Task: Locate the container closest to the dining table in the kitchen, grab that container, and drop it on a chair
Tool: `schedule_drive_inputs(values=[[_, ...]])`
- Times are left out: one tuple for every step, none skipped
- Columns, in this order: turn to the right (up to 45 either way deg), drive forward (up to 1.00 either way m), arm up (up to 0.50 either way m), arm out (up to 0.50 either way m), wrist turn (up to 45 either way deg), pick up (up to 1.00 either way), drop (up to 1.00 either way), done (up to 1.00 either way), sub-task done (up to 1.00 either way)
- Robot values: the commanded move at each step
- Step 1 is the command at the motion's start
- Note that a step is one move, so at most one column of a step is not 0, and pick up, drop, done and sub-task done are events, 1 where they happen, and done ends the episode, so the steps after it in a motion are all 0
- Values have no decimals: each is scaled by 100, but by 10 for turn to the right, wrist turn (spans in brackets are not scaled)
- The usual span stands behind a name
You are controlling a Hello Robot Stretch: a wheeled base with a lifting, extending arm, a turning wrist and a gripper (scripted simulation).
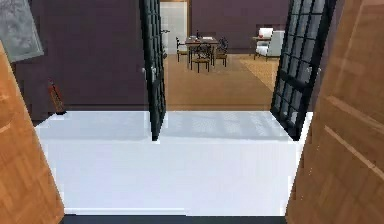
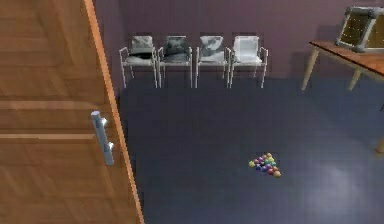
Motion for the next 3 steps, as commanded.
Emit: schedule_drive_inputs(values=[[0,50,0,0,0,0,0,0,0],[90,0,0,0,0,0,0,0,0],[0,100,0,0,0,0,0,0,0]])
